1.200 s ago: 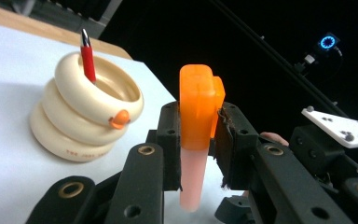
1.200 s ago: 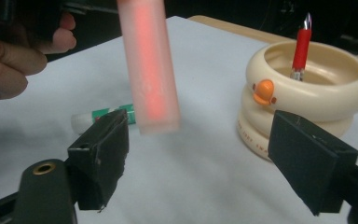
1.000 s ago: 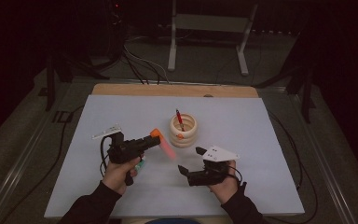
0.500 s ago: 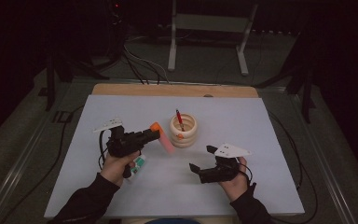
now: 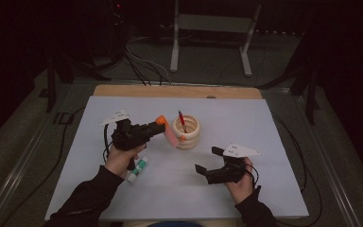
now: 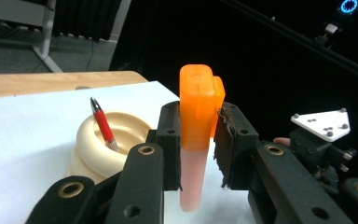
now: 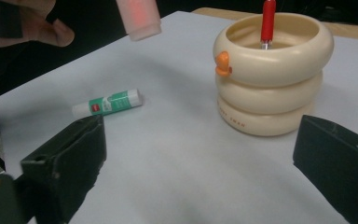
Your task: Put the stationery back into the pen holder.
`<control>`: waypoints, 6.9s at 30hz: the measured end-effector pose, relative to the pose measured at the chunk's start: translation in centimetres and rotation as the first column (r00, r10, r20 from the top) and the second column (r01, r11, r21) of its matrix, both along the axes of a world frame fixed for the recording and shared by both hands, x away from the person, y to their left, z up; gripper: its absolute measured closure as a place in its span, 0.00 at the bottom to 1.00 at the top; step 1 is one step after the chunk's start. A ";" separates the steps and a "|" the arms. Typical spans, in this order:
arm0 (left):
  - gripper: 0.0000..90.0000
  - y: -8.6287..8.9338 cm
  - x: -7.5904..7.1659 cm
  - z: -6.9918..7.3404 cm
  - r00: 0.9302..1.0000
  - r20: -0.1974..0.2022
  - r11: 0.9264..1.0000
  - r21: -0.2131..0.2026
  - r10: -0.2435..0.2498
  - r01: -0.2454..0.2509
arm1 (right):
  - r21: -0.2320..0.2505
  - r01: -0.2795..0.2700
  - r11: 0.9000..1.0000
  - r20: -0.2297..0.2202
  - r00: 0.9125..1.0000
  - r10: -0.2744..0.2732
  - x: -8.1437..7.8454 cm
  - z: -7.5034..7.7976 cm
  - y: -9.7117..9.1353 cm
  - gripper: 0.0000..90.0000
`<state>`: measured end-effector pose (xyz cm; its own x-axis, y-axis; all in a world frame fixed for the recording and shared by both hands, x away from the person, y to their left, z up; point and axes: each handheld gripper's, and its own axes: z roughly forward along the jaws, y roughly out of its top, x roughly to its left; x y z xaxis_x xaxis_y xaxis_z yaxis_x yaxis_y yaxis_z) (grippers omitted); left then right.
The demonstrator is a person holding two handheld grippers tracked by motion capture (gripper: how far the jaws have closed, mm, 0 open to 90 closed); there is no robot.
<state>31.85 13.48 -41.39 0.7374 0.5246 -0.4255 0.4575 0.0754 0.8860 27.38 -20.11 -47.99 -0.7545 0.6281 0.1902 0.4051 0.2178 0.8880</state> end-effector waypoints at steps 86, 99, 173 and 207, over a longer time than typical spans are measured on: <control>0.81 -10.1 8.6 -3.9 0.998 0.019 0.923 0.380 -0.064 0.052 | 0.056 -0.012 0.998 -0.016 1.000 0.013 0.0 0.5 -0.6 0.00; 0.65 -10.0 8.5 -3.2 1.000 -0.004 0.932 0.361 -0.015 0.016 | 0.063 -0.014 0.998 -0.022 1.000 0.015 0.0 0.5 -0.7 0.00; 0.03 3.0 -6.1 -5.3 0.991 0.040 0.930 0.343 0.126 -0.132 | 0.064 -0.025 0.998 -0.014 1.000 0.025 -0.4 0.6 -0.4 0.00; 0.19 4.1 -9.8 -10.8 0.969 -0.079 0.815 0.560 0.235 -0.152 | 0.063 -0.027 0.998 0.001 1.000 0.027 -0.5 0.6 -0.4 0.00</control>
